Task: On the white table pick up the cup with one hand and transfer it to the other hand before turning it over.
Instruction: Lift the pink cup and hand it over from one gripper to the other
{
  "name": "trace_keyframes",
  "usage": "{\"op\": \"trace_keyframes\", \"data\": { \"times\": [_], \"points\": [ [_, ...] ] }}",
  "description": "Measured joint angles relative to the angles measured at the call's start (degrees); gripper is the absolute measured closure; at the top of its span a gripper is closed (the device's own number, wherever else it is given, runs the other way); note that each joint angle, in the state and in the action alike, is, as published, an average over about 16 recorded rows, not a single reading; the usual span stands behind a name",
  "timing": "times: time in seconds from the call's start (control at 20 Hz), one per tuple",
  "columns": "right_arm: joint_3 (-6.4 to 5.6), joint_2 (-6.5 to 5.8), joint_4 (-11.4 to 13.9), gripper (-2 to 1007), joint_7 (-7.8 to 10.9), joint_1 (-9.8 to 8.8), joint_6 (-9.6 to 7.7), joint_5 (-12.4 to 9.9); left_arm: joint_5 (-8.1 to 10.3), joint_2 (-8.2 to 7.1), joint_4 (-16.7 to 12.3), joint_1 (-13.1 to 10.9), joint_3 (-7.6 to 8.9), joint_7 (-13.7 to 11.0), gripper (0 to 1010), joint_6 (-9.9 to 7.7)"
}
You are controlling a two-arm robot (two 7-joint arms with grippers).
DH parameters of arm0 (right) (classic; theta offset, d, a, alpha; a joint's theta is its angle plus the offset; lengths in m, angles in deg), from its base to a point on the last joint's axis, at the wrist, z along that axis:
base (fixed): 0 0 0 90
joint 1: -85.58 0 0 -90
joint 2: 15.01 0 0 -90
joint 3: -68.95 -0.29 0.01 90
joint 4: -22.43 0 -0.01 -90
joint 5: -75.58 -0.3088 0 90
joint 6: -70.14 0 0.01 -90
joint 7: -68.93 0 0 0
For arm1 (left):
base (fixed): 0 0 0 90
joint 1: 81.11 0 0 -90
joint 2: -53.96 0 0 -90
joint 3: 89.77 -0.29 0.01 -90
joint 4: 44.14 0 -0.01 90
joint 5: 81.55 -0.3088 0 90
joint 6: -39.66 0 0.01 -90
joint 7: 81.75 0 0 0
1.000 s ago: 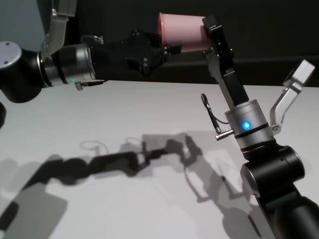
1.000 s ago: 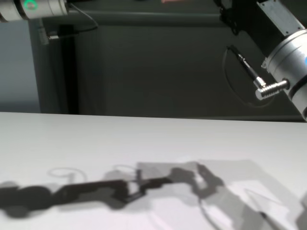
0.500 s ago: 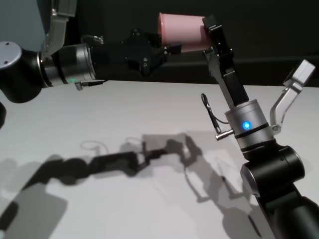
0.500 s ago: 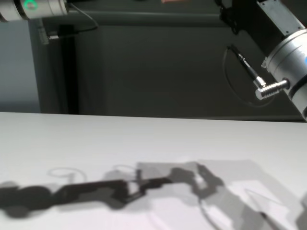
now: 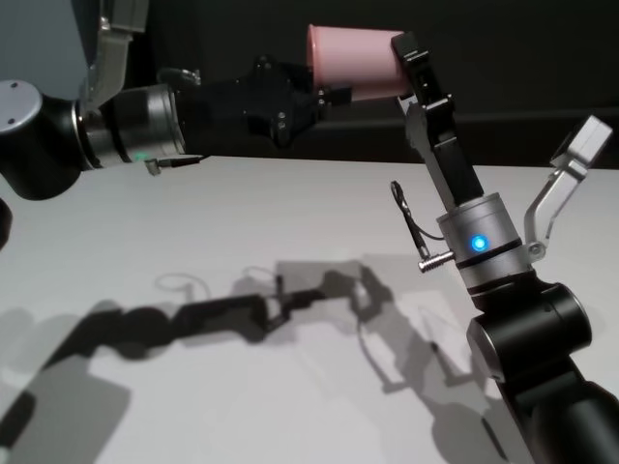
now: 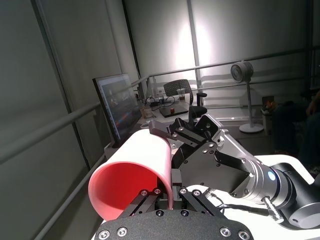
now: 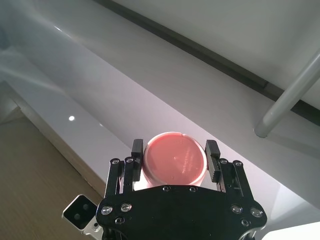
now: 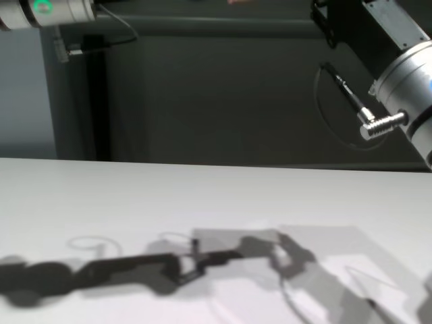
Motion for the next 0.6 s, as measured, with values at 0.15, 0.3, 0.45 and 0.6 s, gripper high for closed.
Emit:
{"op": "trace_keyframes", "data": {
  "times": [0.15, 0.3, 0.45, 0.6],
  "points": [
    [-0.01, 0.01, 0.0, 248, 0.01, 0.0, 0.01, 0.0, 0.0, 0.0, 0.0, 0.0, 0.0, 0.0, 960, 0.0],
    [-0.02, 0.02, 0.0, 273, 0.02, 0.0, 0.01, 0.0, 0.01, 0.0, 0.0, 0.0, 0.0, 0.0, 960, 0.0],
    [-0.02, 0.03, 0.0, 283, 0.03, 0.0, 0.01, 0.0, 0.01, 0.0, 0.0, 0.0, 0.0, 0.0, 960, 0.0],
    [-0.02, 0.03, 0.0, 283, 0.04, 0.0, 0.02, 0.0, 0.01, 0.0, 0.0, 0.0, 0.0, 0.0, 960, 0.0]
  ]
}}
